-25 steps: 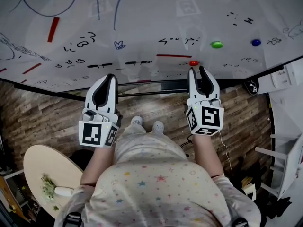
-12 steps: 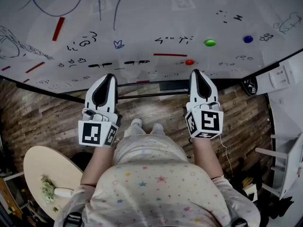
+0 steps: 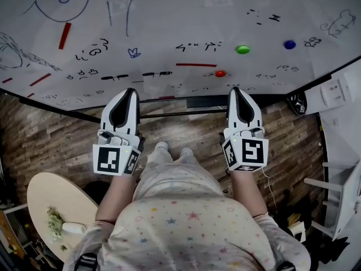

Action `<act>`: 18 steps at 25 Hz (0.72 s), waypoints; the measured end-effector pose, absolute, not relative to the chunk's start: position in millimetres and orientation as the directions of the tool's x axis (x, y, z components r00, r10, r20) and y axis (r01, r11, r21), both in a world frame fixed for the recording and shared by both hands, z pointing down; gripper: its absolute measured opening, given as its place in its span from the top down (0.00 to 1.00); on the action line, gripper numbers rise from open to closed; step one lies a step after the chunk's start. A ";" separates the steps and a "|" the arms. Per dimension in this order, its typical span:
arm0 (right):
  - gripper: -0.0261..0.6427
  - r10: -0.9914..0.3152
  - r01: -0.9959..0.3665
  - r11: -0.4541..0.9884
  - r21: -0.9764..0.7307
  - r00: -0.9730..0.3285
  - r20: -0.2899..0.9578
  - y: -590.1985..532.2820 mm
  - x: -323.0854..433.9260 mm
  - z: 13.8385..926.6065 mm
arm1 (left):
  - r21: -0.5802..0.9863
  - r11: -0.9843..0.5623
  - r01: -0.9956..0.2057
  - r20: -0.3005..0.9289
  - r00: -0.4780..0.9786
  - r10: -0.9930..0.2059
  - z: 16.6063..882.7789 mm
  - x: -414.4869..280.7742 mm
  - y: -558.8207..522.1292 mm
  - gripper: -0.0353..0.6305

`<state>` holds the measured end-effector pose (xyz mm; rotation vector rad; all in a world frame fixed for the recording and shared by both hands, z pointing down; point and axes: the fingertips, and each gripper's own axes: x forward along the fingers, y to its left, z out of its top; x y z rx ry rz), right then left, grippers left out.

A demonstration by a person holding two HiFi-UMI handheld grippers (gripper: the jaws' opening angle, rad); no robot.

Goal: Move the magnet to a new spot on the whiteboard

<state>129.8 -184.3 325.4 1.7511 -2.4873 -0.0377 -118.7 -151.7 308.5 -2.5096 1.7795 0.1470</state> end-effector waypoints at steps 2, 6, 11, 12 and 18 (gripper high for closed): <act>0.96 -0.938 -0.936 0.344 0.078 -0.339 0.065 -181.9 133.3 325.9 | 0.004 -0.327 -0.945 -0.115 0.324 -0.939 309.1 -115.5 -149.7 0.91; 0.96 -0.935 -0.931 0.355 0.080 -0.351 0.054 -180.2 138.3 328.1 | -0.001 -0.313 -0.950 -0.128 0.310 -0.942 310.9 -111.5 -146.0 0.91; 0.96 -0.927 -0.924 0.373 0.084 -0.370 0.053 -175.1 144.0 331.7 | 0.000 -0.295 -0.956 -0.127 0.292 -0.948 315.1 -105.9 -139.7 0.91; 0.96 -0.927 -0.923 0.376 0.085 -0.373 0.051 -174.3 146.1 331.2 | 0.000 -0.292 -0.956 -0.127 0.289 -0.949 315.6 -104.3 -138.7 0.91; 0.96 -0.927 -0.923 0.376 0.080 -0.374 0.039 -170.2 159.8 329.1 | 0.008 -0.292 -0.956 -0.125 0.289 -0.949 316.0 -92.8 -134.7 0.91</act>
